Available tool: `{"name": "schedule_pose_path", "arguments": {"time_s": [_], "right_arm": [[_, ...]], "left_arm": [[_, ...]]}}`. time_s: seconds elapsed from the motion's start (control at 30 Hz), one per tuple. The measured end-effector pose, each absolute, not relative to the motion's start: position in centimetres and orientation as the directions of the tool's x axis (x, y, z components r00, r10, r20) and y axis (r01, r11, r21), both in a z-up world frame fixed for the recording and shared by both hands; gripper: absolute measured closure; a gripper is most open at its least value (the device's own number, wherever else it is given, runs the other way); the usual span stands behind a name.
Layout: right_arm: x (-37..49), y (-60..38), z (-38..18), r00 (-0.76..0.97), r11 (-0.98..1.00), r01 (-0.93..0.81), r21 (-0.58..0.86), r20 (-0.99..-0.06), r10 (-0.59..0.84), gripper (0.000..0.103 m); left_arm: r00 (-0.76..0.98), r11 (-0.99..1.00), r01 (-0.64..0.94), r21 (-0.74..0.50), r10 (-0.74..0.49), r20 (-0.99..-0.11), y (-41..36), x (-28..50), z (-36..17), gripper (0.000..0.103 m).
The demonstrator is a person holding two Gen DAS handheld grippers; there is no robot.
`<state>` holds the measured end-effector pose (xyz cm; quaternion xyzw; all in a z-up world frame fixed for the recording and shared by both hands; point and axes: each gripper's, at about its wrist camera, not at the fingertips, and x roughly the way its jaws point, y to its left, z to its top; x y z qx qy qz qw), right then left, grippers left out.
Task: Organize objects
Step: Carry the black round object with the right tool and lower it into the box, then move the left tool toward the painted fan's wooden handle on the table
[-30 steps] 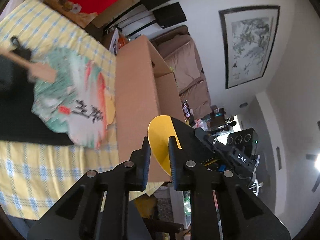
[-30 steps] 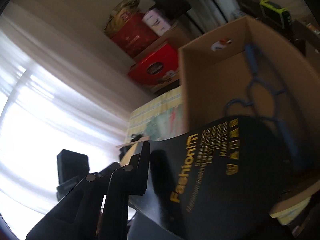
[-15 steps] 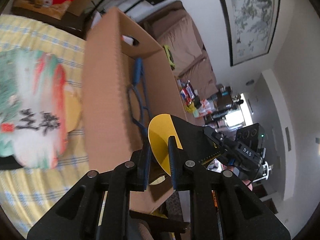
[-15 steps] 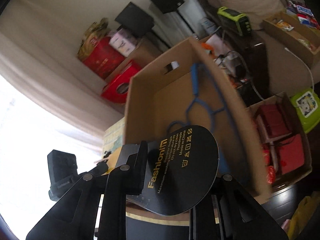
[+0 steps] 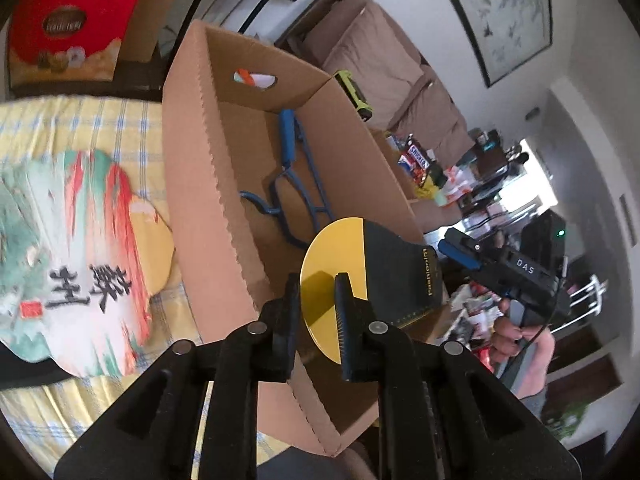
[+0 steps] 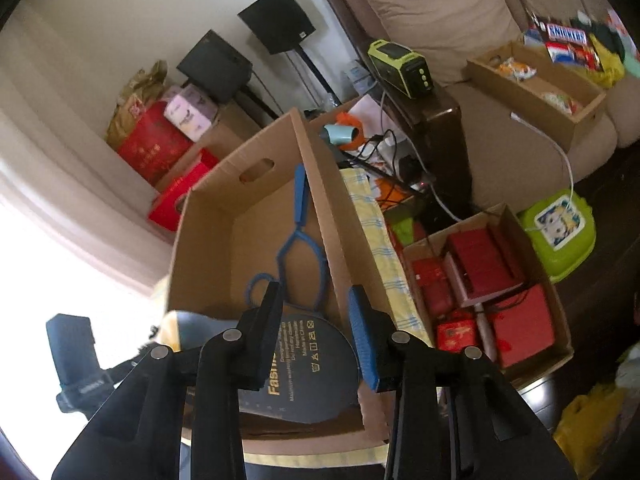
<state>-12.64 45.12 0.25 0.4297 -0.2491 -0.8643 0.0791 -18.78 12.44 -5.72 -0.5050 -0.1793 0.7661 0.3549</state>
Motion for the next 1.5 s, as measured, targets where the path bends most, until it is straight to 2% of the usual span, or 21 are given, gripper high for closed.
{"name": "schedule_pose_path", "arguments": {"time_s": [0.13,0.27,0.3,0.33,0.37,0.4,0.43,0.5,0.73,0.77,0.93,1.07,1.13,1.2,1.3,1.37,1.5], "right_arm": [[-12.6,43.1,0.4,-0.619,-0.912,-0.043,0.408,-0.727,-0.296,0.068],[-12.4,40.8,0.6,-0.598,-0.949,0.014,0.315,-0.758,-0.26,0.068],[-12.3,40.2,0.6,-0.592,-0.956,0.026,0.293,-0.765,-0.251,0.068],[-12.3,39.7,0.6,-0.59,-0.961,0.036,0.275,-0.77,-0.243,0.068],[-12.3,39.3,0.6,-0.589,-0.963,0.043,0.264,-0.772,-0.238,0.068],[-12.2,38.9,0.6,-0.588,-0.965,0.052,0.257,-0.773,-0.237,0.068],[-12.2,38.7,0.6,-0.586,-0.967,0.057,0.25,-0.776,-0.235,0.068],[-12.2,38.1,0.7,-0.583,-0.97,0.067,0.232,-0.78,-0.227,0.068],[-12.2,36.2,0.9,-0.585,-0.98,0.099,0.175,-0.786,-0.2,0.068],[-12.2,36.0,0.9,-0.586,-0.981,0.102,0.166,-0.786,-0.194,0.068],[-12.3,34.5,1.0,-0.584,-0.984,0.122,0.133,-0.792,-0.179,0.054],[-12.5,33.6,1.1,-0.579,-0.985,0.13,0.118,-0.797,-0.172,0.04],[-12.5,33.1,1.3,-0.576,-0.983,0.141,0.117,-0.798,-0.177,0.034],[-12.5,32.6,1.4,-0.576,-0.981,0.157,0.114,-0.796,-0.185,0.028],[-12.5,31.7,1.6,-0.579,-0.98,0.174,0.095,-0.795,-0.18,0.022],[-12.5,31.1,1.8,-0.58,-0.98,0.179,0.092,-0.795,-0.181,0.02],[-12.9,30.0,2.0,-0.576,-0.978,0.185,0.093,-0.796,-0.185,0.017]], "left_arm": [[-0.264,-0.708,-0.346,-0.616,0.703,-0.66,12.6,-19.7,-4.8,0.088],[-0.298,-0.775,-0.345,-0.53,0.626,-0.721,13.7,-21.7,-3.7,0.088],[-0.301,-0.785,-0.342,-0.516,0.612,-0.732,13.9,-22.1,-3.5,0.085],[-0.304,-0.792,-0.339,-0.508,0.603,-0.738,14.0,-22.5,-3.2,0.075],[-0.308,-0.794,-0.337,-0.505,0.6,-0.738,14.0,-22.8,-2.8,0.069],[-0.317,-0.797,-0.337,-0.502,0.598,-0.736,14.0,-23.1,-2.5,0.058],[-0.329,-0.797,-0.34,-0.499,0.598,-0.731,14.0,-23.1,-2.2,0.053],[-0.338,-0.798,-0.352,-0.49,0.596,-0.728,14.2,-23.1,-1.3,0.052],[-0.356,-0.809,-0.402,-0.428,0.569,-0.741,14.1,-21.3,-0.4,0.032],[-0.359,-0.813,-0.403,-0.42,0.563,-0.745,13.9,-20.9,-0.5,0.032],[-0.365,-0.834,-0.398,-0.383,0.527,-0.768,13.1,-19.9,-0.8,0.022],[-0.39,-0.857,-0.392,-0.335,0.485,-0.783,12.4,-19.4,-1.0,0.019],[-0.409,-0.869,-0.385,-0.312,0.464,-0.786,12.0,-19.1,-1.1,0.006],[-0.434,-0.881,-0.372,-0.292,0.443,-0.785,11.3,-18.9,-1.1,0.006],[-0.45,-0.893,-0.361,-0.267,0.418,-0.789,10.5,-18.6,-1.3,0.005],[-0.451,-0.896,-0.354,-0.267,0.414,-0.791,9.9,-18.4,-1.4,0.0],[-0.456,-0.909,-0.324,-0.264,0.394,-0.798,8.4,-18.3,-1.6,0.0]]}}
